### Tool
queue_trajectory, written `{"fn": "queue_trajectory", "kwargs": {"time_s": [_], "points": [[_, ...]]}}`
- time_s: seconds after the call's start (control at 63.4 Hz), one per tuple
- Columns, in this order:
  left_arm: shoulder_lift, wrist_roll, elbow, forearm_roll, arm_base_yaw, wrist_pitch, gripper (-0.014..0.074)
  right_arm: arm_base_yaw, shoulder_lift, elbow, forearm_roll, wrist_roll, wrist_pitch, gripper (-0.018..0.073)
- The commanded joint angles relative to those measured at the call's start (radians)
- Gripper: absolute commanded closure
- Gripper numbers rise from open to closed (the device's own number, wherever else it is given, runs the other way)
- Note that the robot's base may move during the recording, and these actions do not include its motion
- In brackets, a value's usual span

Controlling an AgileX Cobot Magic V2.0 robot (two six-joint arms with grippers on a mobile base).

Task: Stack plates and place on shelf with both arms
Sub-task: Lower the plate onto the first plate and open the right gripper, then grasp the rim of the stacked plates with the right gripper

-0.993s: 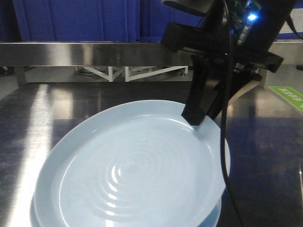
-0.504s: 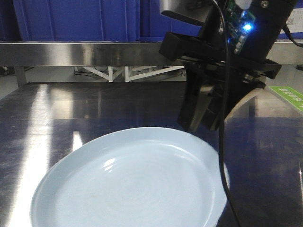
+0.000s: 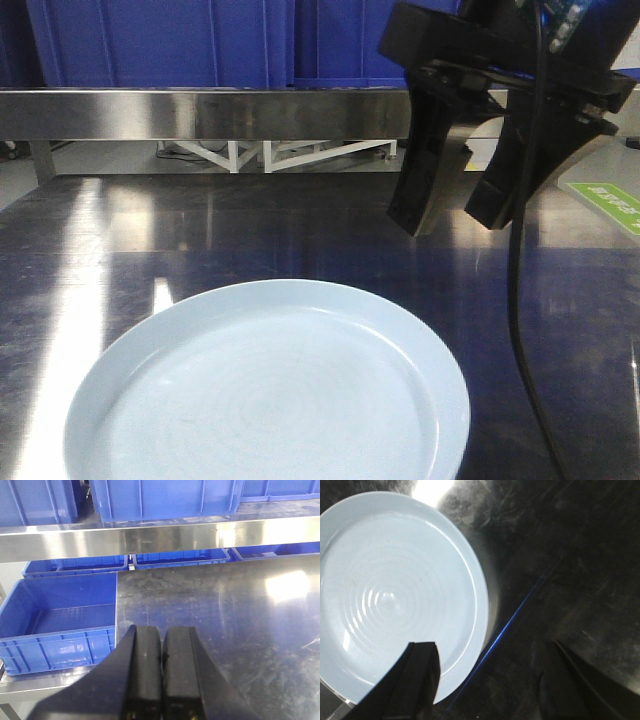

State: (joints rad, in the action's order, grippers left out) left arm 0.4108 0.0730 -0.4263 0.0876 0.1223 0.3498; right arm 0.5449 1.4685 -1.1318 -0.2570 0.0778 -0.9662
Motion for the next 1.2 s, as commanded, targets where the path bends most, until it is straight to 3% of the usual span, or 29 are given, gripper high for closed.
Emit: {"fn": "queue_trajectory", "kwargs": {"time_s": [0.0, 0.504, 0.883, 0.993, 1.182], "points": [[0.003, -0.004, -0.027, 0.012, -0.003, -0.088, 0.0512, 0.001, -0.035, -0.012, -0.003, -0.002, 0.027, 0.0051], [0.003, -0.004, -0.027, 0.012, -0.003, -0.088, 0.0512, 0.003, 0.121, 0.013, -0.020, -0.002, 0.086, 0.0051], [0.003, -0.004, -0.027, -0.005, -0.003, -0.092, 0.0512, 0.059, 0.180, 0.013, -0.024, -0.002, 0.128, 0.0054], [0.003, -0.003, -0.027, -0.005, -0.003, -0.092, 0.0512, 0.059, 0.181, 0.013, -0.023, -0.002, 0.132, 0.0120], [0.003, -0.001, -0.027, -0.005, -0.003, -0.107, 0.0512, 0.059, 0.181, 0.013, -0.023, -0.002, 0.124, 0.0373]]}}
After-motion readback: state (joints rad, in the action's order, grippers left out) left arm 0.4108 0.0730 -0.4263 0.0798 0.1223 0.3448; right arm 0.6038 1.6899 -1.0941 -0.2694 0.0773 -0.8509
